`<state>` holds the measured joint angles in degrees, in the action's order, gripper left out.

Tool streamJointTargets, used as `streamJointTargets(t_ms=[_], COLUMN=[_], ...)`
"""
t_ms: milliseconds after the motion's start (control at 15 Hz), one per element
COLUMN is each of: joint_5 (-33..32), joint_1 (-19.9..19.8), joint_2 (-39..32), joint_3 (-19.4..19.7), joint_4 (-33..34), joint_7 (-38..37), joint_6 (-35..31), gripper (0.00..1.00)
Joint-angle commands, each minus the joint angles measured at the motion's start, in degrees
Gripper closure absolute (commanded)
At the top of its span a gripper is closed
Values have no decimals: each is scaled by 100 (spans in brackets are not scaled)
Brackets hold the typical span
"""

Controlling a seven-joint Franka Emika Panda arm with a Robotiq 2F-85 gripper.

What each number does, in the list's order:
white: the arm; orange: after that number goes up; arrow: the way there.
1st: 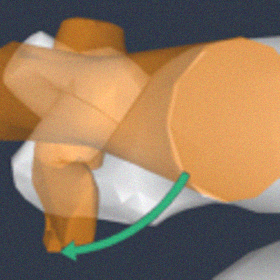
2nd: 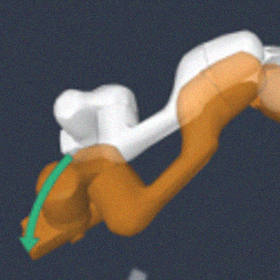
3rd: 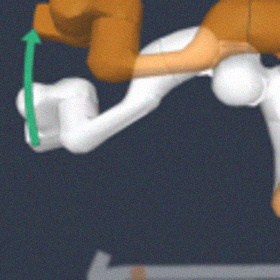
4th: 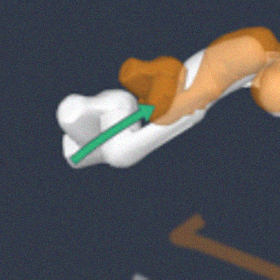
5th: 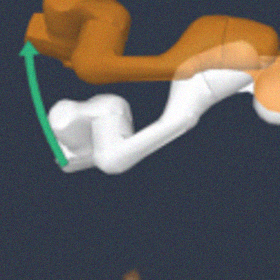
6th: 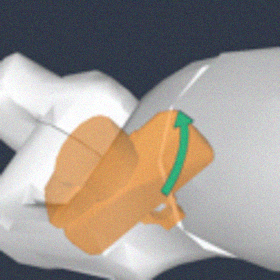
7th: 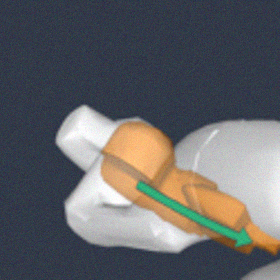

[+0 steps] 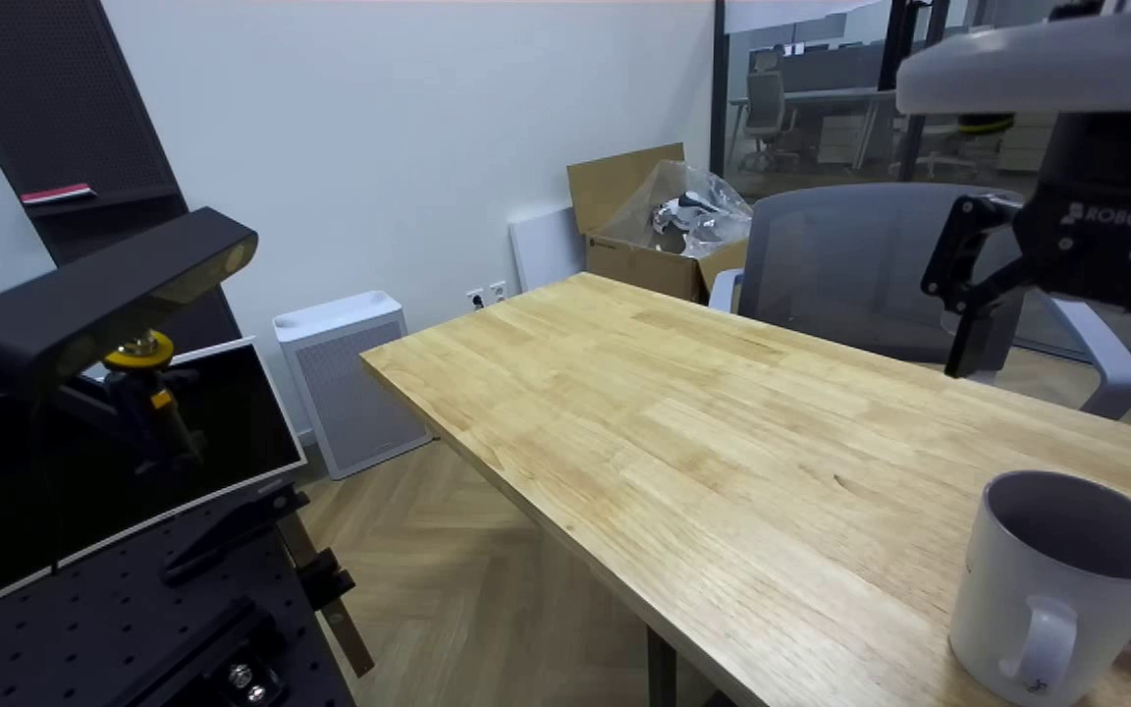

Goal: Move the white mug to the left

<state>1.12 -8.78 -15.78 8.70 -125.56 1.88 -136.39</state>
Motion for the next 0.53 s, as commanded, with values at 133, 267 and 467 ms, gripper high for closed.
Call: streamJointTargets(t_ms=[133, 267, 467], joint_5=[-113, -112, -125], joint_1=[40, 55, 86], joint_2=[-269, -326, -378], joint_3=[59, 50, 49], joint_4=[87, 94, 99], joint_7=[-366, -393, -442], joint_6=[-195, -287, -419], gripper=[0, 0, 0])
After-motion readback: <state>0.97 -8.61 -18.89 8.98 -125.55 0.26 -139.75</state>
